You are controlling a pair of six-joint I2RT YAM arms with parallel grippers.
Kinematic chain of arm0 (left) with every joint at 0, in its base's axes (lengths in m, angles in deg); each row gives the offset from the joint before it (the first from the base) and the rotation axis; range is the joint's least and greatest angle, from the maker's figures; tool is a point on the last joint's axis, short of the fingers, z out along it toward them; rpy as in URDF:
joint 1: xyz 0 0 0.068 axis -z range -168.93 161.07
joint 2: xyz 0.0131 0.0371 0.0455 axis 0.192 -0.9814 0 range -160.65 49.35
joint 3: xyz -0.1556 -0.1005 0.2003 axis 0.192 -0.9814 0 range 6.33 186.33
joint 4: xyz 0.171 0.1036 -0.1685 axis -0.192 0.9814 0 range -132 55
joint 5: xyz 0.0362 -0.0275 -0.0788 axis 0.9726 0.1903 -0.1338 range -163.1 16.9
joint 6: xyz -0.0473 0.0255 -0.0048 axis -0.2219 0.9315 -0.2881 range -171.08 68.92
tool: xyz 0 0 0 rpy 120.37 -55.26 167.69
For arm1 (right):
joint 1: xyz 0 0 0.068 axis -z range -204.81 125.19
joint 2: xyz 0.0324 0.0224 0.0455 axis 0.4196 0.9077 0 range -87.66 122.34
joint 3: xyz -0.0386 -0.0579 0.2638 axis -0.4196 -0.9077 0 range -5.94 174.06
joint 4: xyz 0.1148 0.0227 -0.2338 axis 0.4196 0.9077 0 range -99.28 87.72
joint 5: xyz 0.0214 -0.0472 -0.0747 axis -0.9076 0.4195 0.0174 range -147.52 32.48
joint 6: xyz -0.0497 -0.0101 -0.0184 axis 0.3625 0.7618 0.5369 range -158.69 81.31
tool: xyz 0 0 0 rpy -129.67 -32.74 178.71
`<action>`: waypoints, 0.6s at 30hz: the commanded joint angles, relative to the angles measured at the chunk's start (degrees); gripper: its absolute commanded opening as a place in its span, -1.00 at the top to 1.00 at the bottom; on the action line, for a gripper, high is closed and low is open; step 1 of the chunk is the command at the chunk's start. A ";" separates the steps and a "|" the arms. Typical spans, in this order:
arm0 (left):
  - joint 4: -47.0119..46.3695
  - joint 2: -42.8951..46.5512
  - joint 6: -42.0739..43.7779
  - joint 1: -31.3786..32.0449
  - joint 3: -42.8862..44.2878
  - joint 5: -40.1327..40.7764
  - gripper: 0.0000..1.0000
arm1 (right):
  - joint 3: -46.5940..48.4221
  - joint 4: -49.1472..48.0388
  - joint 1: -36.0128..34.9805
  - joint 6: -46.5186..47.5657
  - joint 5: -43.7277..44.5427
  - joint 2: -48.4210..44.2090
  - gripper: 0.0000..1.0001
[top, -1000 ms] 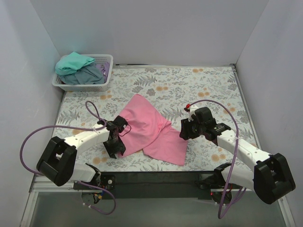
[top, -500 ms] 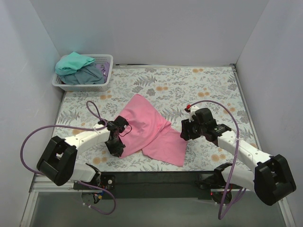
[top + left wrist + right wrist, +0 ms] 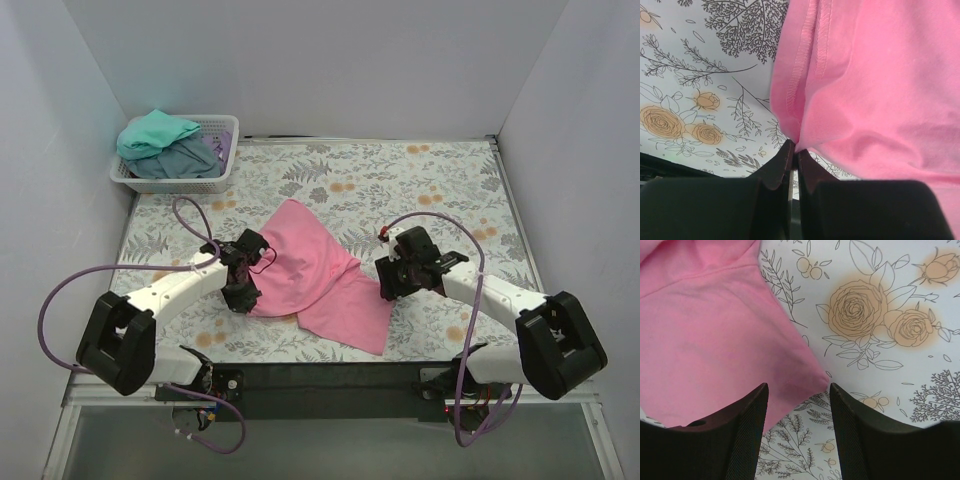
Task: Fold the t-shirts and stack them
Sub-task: Flatten the tshirt out
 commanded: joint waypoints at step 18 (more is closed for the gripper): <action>-9.29 -14.06 16.01 -17.50 22.22 -5.41 1.00 | 21.31 7.31 1.90 7.28 21.64 11.10 0.97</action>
